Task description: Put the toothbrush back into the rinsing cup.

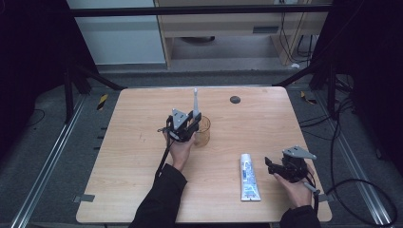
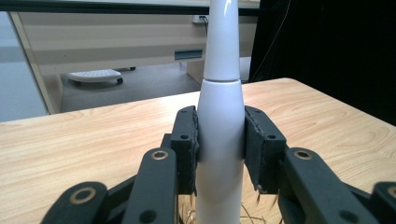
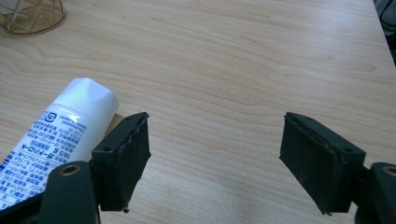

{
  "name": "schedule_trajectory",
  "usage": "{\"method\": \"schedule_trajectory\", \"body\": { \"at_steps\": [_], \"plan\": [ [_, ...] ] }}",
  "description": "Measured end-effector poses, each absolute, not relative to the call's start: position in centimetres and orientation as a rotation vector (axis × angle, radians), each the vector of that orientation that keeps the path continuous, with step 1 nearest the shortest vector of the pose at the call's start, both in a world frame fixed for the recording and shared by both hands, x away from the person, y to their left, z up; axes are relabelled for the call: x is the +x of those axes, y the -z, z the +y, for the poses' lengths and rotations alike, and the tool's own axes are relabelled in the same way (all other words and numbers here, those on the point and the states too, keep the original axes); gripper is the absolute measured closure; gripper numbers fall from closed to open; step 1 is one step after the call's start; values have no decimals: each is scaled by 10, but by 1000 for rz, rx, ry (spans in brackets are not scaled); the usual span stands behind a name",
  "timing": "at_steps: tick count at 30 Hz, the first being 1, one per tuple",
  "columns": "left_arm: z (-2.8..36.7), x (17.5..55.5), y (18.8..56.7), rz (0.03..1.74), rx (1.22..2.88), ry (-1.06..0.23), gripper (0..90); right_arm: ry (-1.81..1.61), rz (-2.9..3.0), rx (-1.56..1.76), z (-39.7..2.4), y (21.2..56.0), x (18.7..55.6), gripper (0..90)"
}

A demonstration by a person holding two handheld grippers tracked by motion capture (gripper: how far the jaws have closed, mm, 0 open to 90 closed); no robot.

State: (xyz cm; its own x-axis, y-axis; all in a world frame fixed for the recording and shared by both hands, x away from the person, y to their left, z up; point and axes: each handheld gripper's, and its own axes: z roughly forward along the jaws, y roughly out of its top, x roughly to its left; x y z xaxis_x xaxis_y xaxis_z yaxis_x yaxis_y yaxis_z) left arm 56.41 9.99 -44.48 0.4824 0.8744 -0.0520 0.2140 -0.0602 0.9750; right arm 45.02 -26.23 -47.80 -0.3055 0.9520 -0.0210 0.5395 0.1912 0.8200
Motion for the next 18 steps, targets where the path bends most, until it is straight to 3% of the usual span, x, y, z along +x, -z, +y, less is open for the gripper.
{"method": "schedule_trajectory", "body": {
  "at_steps": [18],
  "plan": [
    [103,558,447,960,1627,-712,651,-988,1926,1391,-262,477,450,238]
  ]
}}
